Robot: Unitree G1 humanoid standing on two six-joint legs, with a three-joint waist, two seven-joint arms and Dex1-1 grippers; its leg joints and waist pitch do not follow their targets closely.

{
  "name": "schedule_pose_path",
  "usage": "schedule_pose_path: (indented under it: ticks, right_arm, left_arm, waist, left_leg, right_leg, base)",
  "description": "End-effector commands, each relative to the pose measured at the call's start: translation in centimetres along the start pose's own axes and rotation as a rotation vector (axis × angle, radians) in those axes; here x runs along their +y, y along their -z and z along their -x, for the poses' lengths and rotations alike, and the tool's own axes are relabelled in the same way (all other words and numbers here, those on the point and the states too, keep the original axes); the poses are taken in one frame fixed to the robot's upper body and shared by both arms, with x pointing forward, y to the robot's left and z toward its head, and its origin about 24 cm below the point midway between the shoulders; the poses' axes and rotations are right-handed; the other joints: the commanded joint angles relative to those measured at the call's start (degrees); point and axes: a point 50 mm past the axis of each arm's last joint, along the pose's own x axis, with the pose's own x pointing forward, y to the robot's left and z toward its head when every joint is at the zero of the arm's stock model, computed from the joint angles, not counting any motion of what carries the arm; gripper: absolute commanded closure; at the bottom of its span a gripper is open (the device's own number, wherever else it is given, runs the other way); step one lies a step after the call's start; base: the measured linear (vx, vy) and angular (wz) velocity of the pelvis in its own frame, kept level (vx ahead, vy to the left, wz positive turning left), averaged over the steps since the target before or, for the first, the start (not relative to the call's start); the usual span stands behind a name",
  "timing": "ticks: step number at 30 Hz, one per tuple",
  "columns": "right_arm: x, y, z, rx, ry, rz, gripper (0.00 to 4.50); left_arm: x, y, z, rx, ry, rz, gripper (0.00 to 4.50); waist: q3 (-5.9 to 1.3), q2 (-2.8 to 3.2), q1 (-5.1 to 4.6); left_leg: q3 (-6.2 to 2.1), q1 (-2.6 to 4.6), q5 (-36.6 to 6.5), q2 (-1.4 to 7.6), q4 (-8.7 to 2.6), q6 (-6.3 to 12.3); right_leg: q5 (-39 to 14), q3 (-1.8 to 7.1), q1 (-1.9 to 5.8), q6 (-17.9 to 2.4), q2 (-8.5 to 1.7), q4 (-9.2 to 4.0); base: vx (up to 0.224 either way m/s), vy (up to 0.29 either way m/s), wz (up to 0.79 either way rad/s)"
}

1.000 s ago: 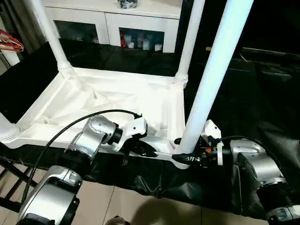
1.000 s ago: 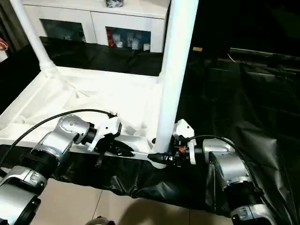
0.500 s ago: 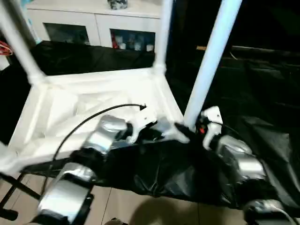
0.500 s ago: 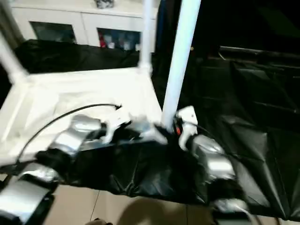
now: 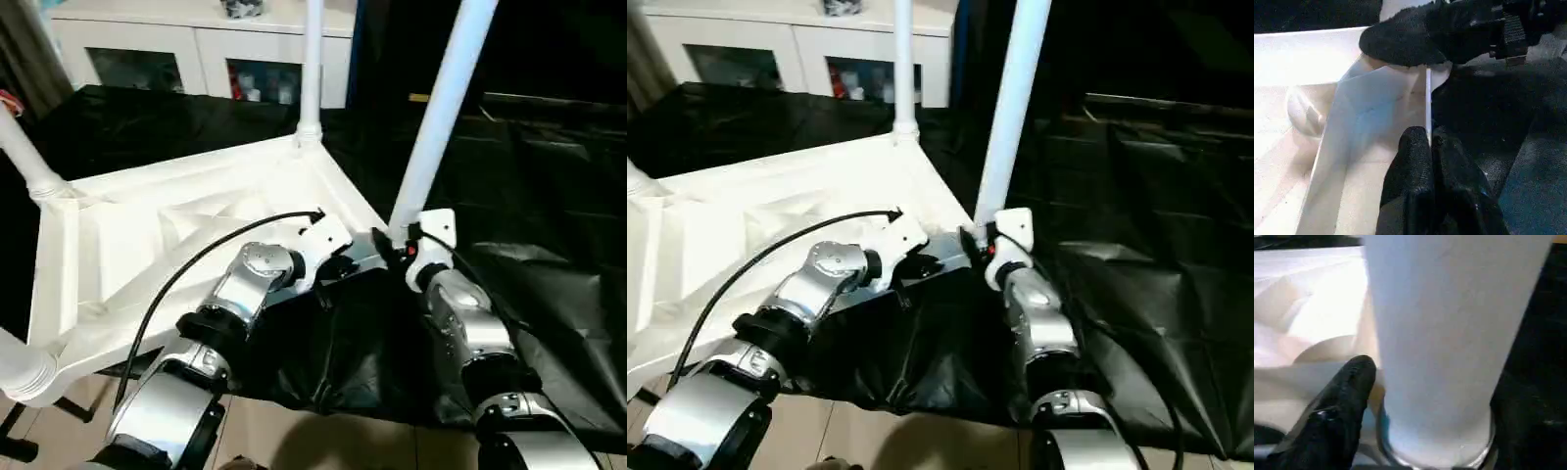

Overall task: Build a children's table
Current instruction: Rotate leg to tighten

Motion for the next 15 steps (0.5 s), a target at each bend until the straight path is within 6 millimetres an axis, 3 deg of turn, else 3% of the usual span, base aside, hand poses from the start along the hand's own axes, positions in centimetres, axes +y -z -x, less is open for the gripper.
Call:
schedule_pose_path:
  ticks: [1,4,7,9,10,15]
  right_arm:
    - [4.3,0.9,-0.6,0.063,-0.326,0.073,0.88]
    - [4.1,0.9,-0.1,0.074,-0.419,0.111,0.88]
    - [3.8,0.7,0.8,0.08,-0.569,0.136,0.88]
    - [3.8,0.5,1.5,0.083,-0.667,0.149,0.88]
    - [3.8,0.5,1.9,0.087,-0.72,0.154,0.88]
    - [4.1,0.6,3.9,0.135,-0.959,0.154,0.88]
  left_arm:
    - [-1.6,-2.6,-0.7,-0.117,0.143,-0.093,4.5]
    - [-1.6,-2.3,-0.2,-0.114,0.189,-0.107,4.5]
    - [-1.4,-1.9,0.6,-0.102,0.242,-0.129,4.5]
    - [-1.2,-1.6,1.1,-0.092,0.265,-0.143,4.5]
    - [-1.1,-1.5,1.4,-0.088,0.278,-0.149,4.5]
    - [-0.5,-1.0,2.6,-0.072,0.316,-0.161,4.5]
  waist:
    - [-3.68,-0.51,0.18]
    - [-3.74,-0.49,0.09]
    - [-3.6,-0.56,0.64]
    - [-3.58,-0.41,1.01]
    - [-3.39,-0.67,1.01]
    - [-3.34,-0.75,1.76]
  left_leg:
    - [-1.76,0.5,-11.23,3.43,-3.65,3.81]
    - [-1.62,0.42,-9.56,3.46,-3.4,5.39]
    - [-1.47,0.59,-10.09,3.67,-3.33,5.87]
    - [-1.48,0.56,-10.55,3.92,-3.43,5.73]
    - [-1.49,0.58,-11.6,3.92,-3.52,5.58]
    - [-1.58,0.78,-13.01,4.15,-3.63,4.51]
  right_leg:
    - [-11.46,2.92,3.13,-12.73,-5.02,-4.12]
    - [-8.26,2.87,3.2,-14.12,-4.93,-3.73]
    - [-9.51,2.74,3.23,-14.3,-4.79,-3.84]
    - [-10.22,2.73,3.11,-14.01,-4.78,-3.75]
    - [-11.8,2.69,3.07,-13.77,-4.74,-3.92]
    - [-16.06,2.86,2.74,-12.6,-4.99,-4.18]
  base:
    - [0.0,0.0,0.0]
    - [0.0,0.0,0.0]
    - [0.0,0.0,0.0]
    - [0.0,0.0,0.0]
    - [0.0,0.0,0.0]
    - [0.0,0.0,0.0]
